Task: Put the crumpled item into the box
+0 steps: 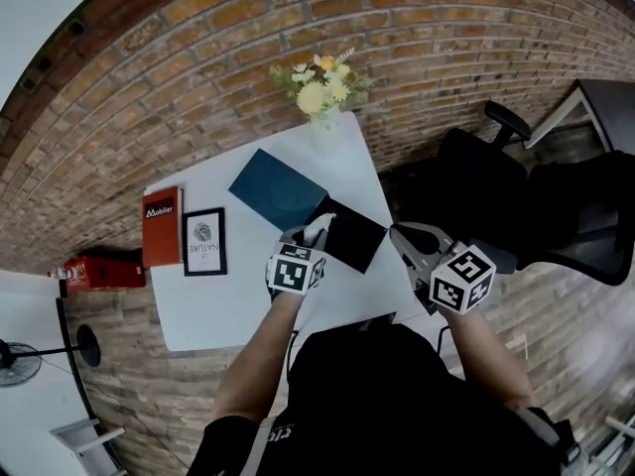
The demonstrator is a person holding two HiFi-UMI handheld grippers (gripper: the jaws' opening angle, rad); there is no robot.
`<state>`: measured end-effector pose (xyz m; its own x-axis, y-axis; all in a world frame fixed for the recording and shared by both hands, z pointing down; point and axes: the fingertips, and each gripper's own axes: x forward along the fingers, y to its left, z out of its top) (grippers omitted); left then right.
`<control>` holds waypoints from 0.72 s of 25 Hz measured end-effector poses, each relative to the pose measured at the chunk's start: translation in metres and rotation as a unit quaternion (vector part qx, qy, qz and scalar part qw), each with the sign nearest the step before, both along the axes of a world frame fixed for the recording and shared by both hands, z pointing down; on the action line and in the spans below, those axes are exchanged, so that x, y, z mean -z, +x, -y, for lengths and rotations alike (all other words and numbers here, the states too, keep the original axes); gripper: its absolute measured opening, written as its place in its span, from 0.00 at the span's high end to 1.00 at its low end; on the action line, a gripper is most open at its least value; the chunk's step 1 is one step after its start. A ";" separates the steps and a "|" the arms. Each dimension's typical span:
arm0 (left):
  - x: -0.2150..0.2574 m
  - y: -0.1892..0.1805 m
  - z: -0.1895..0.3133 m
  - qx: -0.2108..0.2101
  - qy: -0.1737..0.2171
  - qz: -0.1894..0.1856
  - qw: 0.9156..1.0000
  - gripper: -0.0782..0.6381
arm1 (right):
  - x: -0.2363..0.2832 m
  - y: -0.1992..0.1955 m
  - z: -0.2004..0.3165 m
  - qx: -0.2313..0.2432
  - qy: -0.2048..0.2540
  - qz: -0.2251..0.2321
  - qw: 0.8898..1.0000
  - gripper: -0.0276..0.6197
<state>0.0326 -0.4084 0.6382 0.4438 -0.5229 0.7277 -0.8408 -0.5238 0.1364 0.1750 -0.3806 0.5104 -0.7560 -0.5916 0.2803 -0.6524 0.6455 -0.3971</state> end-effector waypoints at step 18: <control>-0.040 0.023 0.009 -0.070 -0.034 0.048 0.996 0.76 | -0.015 0.022 -0.014 -0.045 -0.025 0.002 0.999 0.96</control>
